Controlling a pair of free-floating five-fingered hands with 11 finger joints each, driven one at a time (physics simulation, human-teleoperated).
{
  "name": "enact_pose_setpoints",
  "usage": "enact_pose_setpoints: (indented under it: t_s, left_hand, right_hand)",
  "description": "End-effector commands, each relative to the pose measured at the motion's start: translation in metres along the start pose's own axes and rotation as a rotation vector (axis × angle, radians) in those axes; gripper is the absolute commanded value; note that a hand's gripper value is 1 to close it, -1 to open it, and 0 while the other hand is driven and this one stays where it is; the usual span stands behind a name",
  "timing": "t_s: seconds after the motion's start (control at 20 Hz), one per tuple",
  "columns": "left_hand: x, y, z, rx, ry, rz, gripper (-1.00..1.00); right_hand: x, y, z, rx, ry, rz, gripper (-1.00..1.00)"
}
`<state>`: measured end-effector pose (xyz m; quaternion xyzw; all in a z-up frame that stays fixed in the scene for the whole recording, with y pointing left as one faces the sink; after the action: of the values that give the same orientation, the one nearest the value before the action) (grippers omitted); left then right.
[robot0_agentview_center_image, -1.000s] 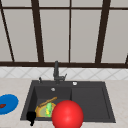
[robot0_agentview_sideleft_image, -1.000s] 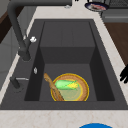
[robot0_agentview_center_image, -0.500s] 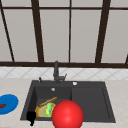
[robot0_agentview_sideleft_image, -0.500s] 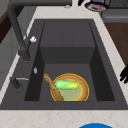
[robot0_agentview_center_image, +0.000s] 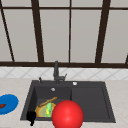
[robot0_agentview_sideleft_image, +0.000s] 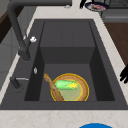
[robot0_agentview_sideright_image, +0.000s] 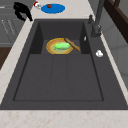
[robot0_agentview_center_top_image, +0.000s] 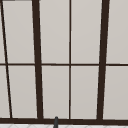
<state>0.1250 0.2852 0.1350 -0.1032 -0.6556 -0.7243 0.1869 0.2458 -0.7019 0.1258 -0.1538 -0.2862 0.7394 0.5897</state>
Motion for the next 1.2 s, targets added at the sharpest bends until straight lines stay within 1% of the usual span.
enact_pose_setpoints:
  t_s: [0.0, 0.25, 0.35, 0.4, 0.55, 0.65, 0.7, 0.75, 0.8, 0.9, 1.05, 1.15]
  left_hand:
    - [0.000, 0.000, 0.000, 0.000, 0.000, 0.000, 0.00]
    - [0.000, 0.000, 0.000, 0.000, 0.000, 0.000, 0.00]
    - [0.000, 0.000, 0.000, 0.000, 0.000, 0.000, 0.00]
    - [0.000, 0.000, 0.000, 0.000, 0.000, 0.000, 0.00]
    - [0.000, 0.000, 0.000, 0.000, 0.000, 0.000, 0.00]
    - [0.000, 0.000, 0.000, 0.000, 0.000, 0.000, 0.00]
    - [0.000, 0.000, 0.000, 0.000, 0.000, 0.000, 0.00]
    - [0.000, 0.000, 0.000, 0.000, 0.000, 0.000, 0.00]
    - [0.000, 0.000, 0.000, 0.000, 0.000, 0.000, 0.00]
    - [0.000, 0.000, 0.000, 0.000, 0.000, 0.000, 0.00]
    - [0.000, 0.000, 0.000, 0.000, 0.000, 0.000, 0.00]
    - [0.000, 0.000, 0.000, 0.000, 0.000, 0.000, 0.00]
  right_hand:
    - [0.007, 0.011, -0.017, 0.056, 0.082, -0.021, -1.00]
    - [0.013, 0.019, -0.015, 0.030, 0.123, -0.015, -1.00]
    - [0.016, 0.023, -0.016, 0.001, 0.153, -0.020, -1.00]
    - [0.015, 0.026, -0.016, -0.018, 0.165, -0.012, -1.00]
    - [0.013, 0.036, -0.014, -0.051, 0.141, 0.010, -1.00]
    - [0.014, 0.040, -0.012, -0.071, 0.145, 0.023, -1.00]
    - [0.015, 0.040, -0.013, -0.074, 0.151, 0.030, 1.00]
    - [0.017, 0.035, -0.012, -0.080, 0.158, 0.032, 1.00]
    - [0.018, 0.031, -0.011, -0.098, 0.166, 0.024, 1.00]
    - [0.021, 0.031, -0.006, -0.134, 0.170, 0.010, 1.00]
    - [0.019, 0.025, -0.003, -0.156, 0.152, 0.003, 1.00]
    - [0.016, 0.020, -0.003, -0.151, 0.139, -0.022, 1.00]
